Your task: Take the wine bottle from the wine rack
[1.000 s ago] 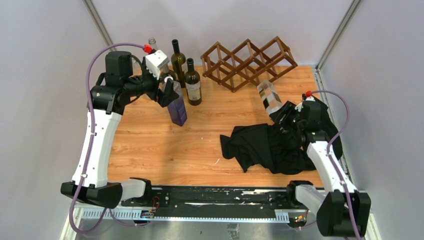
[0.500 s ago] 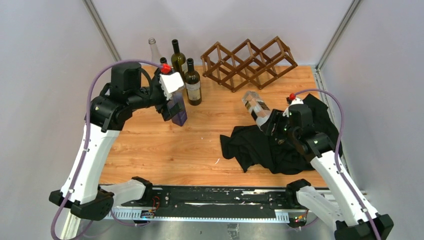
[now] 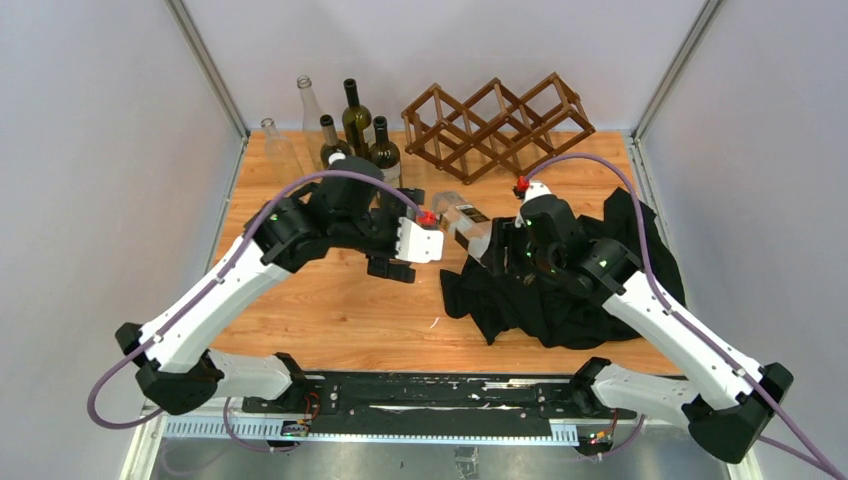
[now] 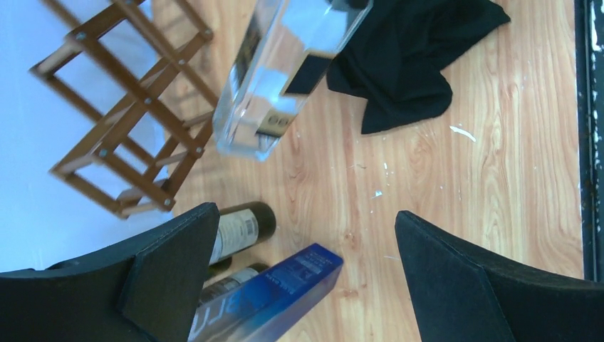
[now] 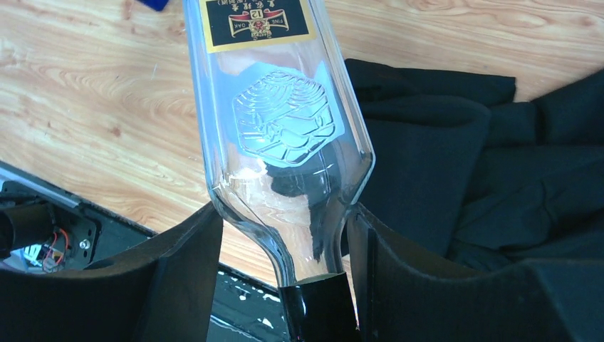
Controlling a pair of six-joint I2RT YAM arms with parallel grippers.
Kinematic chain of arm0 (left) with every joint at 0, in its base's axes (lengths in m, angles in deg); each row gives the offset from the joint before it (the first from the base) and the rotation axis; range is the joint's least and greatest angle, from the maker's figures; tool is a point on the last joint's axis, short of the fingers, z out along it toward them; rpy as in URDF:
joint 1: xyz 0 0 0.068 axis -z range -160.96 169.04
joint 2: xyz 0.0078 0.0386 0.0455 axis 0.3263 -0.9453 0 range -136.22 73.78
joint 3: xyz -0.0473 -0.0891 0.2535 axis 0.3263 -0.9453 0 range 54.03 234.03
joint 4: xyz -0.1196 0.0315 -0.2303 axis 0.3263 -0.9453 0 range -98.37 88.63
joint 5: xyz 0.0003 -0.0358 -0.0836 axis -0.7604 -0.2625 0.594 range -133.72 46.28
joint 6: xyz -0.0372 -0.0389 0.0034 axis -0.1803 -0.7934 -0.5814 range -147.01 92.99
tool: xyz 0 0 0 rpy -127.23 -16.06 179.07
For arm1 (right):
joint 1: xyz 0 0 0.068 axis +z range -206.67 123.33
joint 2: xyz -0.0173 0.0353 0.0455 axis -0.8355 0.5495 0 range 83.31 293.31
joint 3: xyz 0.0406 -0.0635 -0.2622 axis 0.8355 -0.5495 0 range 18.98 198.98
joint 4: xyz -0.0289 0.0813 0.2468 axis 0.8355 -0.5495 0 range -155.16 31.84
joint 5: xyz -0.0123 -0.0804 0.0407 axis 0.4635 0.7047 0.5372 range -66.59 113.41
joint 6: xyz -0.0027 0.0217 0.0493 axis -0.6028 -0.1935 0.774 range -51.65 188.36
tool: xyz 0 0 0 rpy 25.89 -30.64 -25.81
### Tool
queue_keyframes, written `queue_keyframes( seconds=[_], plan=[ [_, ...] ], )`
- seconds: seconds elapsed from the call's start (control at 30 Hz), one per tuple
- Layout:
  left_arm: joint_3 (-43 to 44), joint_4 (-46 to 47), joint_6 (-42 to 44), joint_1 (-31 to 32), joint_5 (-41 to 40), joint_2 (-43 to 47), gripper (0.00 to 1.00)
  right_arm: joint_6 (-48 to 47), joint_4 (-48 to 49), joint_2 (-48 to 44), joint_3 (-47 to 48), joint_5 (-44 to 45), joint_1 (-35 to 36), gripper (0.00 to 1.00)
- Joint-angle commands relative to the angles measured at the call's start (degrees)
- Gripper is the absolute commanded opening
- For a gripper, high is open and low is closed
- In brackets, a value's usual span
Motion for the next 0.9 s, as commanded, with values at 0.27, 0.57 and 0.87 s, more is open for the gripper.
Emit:
queue_keyframes(
  seconds=[0.27, 0.57, 0.87],
  plan=[
    [-6.08, 7.26, 10.91, 5.30, -6.11, -3.18, 1.00, 3.07, 6.58, 2.43, 8.45, -7.90, 3.98, 0.00],
    [-11.37, 11.59, 21.09, 7.31, -8.96, -3.90, 1.00, 4.76, 7.43, 2.97, 9.36, -15.53, 4.05, 0.00],
    [-11.85, 14.75, 23.02, 8.51, -11.19, -7.23, 1.00, 9.50, 9.73, 1.68, 9.23, -19.19, 4.01, 0.00]
  ],
)
